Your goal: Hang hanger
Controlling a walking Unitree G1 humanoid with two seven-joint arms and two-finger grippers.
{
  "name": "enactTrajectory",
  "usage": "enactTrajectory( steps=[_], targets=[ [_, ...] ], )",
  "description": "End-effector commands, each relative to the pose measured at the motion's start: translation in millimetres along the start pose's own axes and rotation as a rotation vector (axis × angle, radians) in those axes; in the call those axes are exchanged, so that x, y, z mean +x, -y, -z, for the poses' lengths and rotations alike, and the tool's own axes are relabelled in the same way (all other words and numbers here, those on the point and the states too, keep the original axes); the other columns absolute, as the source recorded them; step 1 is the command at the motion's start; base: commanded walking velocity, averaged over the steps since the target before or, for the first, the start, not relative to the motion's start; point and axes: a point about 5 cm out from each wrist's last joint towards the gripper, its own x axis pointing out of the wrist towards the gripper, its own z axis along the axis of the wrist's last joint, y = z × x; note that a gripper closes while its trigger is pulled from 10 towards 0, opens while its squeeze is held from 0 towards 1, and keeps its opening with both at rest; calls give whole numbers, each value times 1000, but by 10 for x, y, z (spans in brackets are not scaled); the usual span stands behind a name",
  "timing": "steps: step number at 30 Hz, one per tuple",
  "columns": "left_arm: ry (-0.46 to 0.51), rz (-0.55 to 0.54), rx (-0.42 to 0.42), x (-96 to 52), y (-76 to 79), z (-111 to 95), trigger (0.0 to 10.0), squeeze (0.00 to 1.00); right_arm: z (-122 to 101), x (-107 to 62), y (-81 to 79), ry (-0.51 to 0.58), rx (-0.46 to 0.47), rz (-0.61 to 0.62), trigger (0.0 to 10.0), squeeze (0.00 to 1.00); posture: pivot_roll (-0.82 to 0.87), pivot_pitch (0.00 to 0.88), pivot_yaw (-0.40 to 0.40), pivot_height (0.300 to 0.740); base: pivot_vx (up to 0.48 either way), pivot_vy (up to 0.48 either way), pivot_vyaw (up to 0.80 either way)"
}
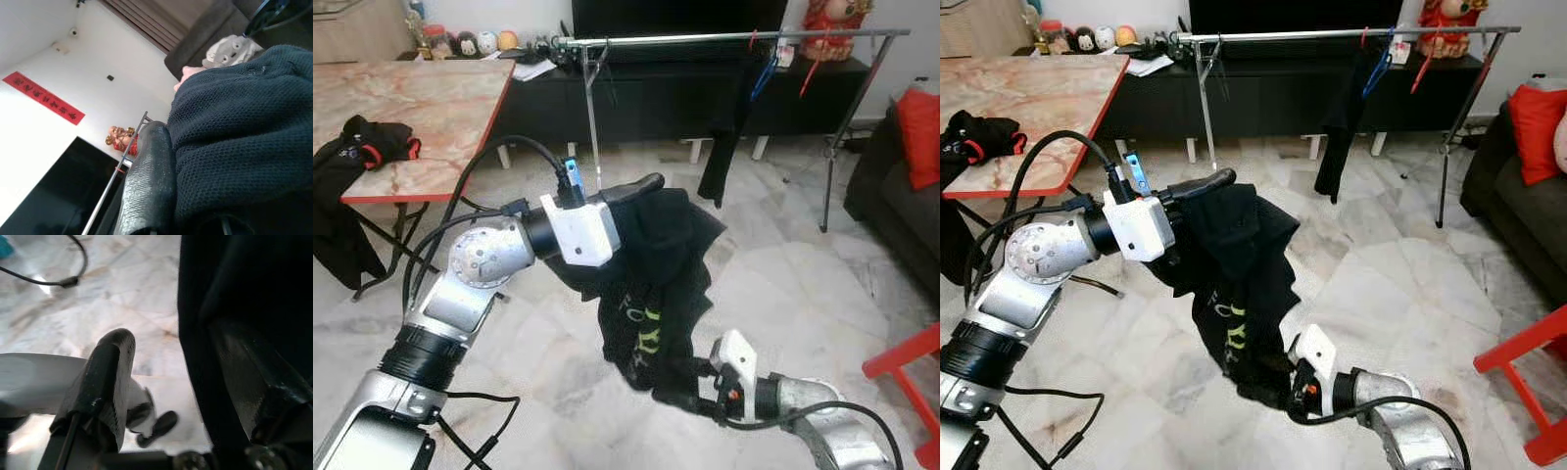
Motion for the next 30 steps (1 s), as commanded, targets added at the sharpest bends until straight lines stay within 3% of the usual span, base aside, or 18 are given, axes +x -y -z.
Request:
enactTrajectory(
  steps=[1,5,9,13,16,22,24,27,30],
  targets=[
    [37,-68,13,36,-165,-72,10000,0,-36,1,-55,8,-2,-51,10000,0,2,0,-17,740,0,0,0],
    [59,-95,-25,117,-179,-94,10000,0,-49,-2,-211,4,35,-158,10000,0,1,0,-14,740,0,0,0],
    [66,-85,-45,137,-164,-105,10000,0,-17,-6,-261,-31,30,-190,10000,0,3,0,-10,740,0,0,0],
    [67,-63,-63,137,-138,-109,10000,0,-27,-45,-269,-53,-3,-179,10000,0,2,0,-6,740,0,0,0],
    [58,-38,-84,116,-103,-99,10000,0,-188,-138,-264,-7,-34,-144,10000,0,0,0,-2,740,0,0,0],
    [33,19,-134,70,21,-52,10000,0,-541,-329,-359,127,-110,-150,10000,0,-9,0,1,740,0,0,0],
    [13,36,-160,56,78,-15,10000,0,-742,-364,-382,223,-158,-133,10000,0,-9,0,1,740,0,0,0],
    [-14,57,-188,31,168,33,10000,0,-1010,-392,-250,387,-200,9,10000,0,-13,0,2,740,0,0,0],
    [-39,84,-216,-10,266,71,10000,0,-1116,-420,-121,470,-158,110,10000,0,-14,0,1,740,0,0,0]
  ],
)
